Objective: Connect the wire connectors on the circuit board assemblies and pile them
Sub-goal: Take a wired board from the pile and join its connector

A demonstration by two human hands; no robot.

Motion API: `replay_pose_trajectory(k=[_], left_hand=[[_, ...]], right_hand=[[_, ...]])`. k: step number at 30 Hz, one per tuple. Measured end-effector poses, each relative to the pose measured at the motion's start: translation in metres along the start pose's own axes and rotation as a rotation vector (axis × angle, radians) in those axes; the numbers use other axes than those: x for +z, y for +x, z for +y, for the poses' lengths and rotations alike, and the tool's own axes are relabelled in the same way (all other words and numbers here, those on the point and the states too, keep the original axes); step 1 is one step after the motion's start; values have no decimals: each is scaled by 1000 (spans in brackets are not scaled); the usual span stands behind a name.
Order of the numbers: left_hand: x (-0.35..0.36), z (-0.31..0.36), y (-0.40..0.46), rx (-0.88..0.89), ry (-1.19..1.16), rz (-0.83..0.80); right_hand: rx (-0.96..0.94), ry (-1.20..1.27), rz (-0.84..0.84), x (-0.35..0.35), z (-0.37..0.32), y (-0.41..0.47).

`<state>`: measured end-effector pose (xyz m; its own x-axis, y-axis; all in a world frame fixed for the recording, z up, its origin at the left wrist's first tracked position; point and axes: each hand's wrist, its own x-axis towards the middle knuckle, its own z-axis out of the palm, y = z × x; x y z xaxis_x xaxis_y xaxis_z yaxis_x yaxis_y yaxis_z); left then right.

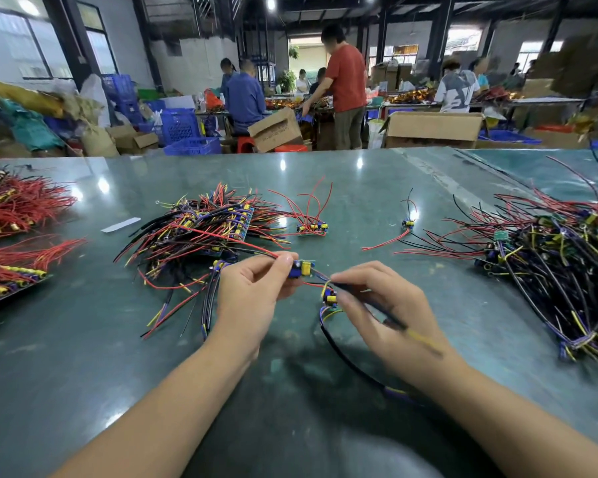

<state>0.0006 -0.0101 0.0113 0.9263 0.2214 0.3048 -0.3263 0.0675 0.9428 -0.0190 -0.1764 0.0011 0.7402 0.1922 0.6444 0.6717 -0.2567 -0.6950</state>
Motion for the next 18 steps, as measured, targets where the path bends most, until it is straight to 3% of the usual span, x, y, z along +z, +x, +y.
replay_pose_trajectory(k=[3,7,11,14,18], left_hand=[[2,1,-1,-45,38,-48],[7,5,-7,-183,-115,-269],[1,4,-12,-53,117,-455],[0,4,-14,-56,108,-565],[5,-3,-15,67,296,-462]], right_hand=[[116,152,37,0,-2,1],[239,211,77,-1,-3,5],[312,312,105,1,-4,6],[409,428,156,0,-1,6],[451,436,149,1,-3,6]])
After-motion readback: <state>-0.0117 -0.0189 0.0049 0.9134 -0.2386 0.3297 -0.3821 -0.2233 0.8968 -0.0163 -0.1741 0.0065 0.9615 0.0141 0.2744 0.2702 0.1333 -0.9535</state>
